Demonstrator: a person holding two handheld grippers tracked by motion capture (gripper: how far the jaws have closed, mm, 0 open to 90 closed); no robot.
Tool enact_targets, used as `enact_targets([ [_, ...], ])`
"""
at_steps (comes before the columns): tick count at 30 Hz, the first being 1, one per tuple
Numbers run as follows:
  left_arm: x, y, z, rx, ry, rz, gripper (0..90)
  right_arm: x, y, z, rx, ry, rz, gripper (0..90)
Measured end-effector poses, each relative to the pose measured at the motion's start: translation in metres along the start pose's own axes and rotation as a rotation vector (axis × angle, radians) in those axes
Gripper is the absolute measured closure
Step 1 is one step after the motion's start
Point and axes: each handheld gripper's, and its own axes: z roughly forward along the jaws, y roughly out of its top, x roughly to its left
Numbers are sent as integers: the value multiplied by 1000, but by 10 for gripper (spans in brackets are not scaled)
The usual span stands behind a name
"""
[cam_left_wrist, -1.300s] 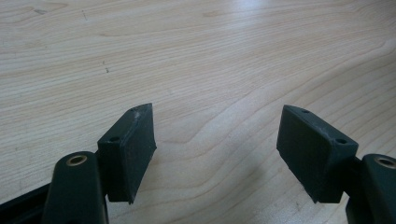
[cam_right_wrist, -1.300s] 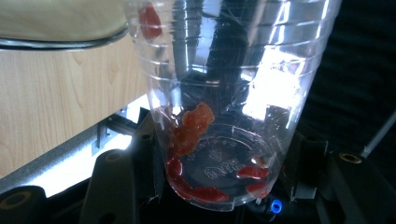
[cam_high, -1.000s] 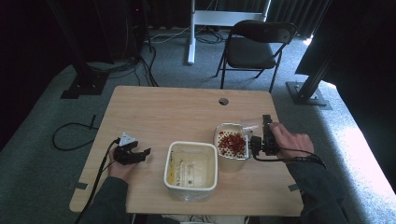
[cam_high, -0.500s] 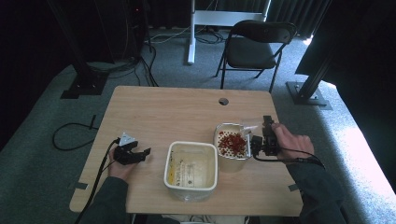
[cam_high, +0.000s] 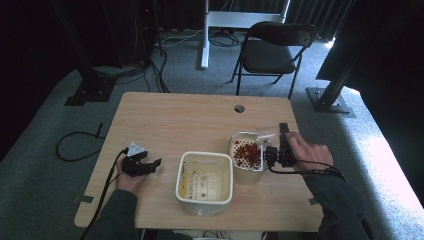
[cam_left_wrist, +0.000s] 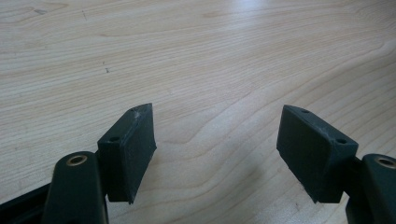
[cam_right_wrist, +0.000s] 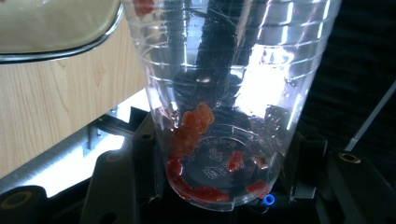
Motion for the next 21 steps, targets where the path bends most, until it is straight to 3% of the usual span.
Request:
enact_targets([
  [1, 0, 0, 0, -2, -1, 2, 285, 3, 2, -1, 12, -10, -45, 433],
  [3, 0, 0, 0, -2, -2, 0, 285, -3, 0, -2, 18, -34, -13, 434],
  [5, 0, 0, 0, -2, -2, 1, 285, -2, 1, -4, 9, -31, -49, 433],
  [7, 0, 0, 0, -2, -2, 1, 285, -4, -2, -1, 28, -39, -25, 433],
  [9, 0, 0, 0, -3, -2, 1, 285, 2, 1, -2, 10, -17, -81, 433],
  [11, 0, 0, 0, -2, -1, 0, 285, -3, -3, 0, 23, -31, 2, 433],
  [13, 0, 0, 0, -1, 0, 0, 285, 6, 2, -2, -2, -4, -63, 433],
  [15, 0, 0, 0, -2, -2, 0, 285, 3, 0, 0, 2, -12, -5, 433],
  [18, 0, 0, 0, -3, -1, 0, 285, 5, 0, 1, -8, 3, -1, 433],
  [21, 0, 0, 0, -2, -2, 0, 285, -2, -6, -1, -54, 31, 137, 432],
])
